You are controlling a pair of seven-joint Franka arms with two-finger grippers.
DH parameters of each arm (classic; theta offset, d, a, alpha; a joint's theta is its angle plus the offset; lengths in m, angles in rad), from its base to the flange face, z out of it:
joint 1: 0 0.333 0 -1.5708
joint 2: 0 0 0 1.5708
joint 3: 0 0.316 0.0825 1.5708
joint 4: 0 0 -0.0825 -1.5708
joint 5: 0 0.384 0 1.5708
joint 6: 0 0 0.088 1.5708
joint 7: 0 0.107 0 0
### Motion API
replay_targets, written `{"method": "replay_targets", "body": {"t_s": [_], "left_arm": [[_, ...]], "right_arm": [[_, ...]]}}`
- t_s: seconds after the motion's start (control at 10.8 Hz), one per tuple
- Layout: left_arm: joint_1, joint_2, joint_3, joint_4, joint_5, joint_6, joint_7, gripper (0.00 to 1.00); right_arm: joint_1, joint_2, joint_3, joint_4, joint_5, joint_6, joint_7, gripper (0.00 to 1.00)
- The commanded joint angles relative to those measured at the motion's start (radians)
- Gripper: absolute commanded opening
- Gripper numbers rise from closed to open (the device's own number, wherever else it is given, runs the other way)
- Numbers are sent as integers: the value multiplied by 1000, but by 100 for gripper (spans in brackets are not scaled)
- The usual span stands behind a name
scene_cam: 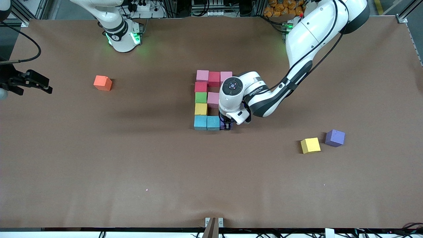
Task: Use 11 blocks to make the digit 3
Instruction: 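Carry the purple cube with the left gripper to beside the cyan cubes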
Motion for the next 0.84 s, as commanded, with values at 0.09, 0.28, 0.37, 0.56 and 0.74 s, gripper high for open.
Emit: {"method": "replay_targets", "body": {"t_s": [0.09,0.28,0.37,0.56,0.74], "left_arm": [[-12,12,15,3,37,23,-29,13],[-20,16,15,3,29,23,-37,13],[-22,16,15,3,28,23,-43,13],[-22,15,15,5,23,23,-44,20],[-22,16,15,5,35,23,-41,70]], "right_arm": [[-16,-5,12,2,15,-7,20,100],[-14,-5,14,2,13,-4,30,100],[-13,-5,14,2,15,-4,30,100],[-11,-5,16,2,13,-6,31,100],[-11,-5,16,2,13,-7,30,100]]}}
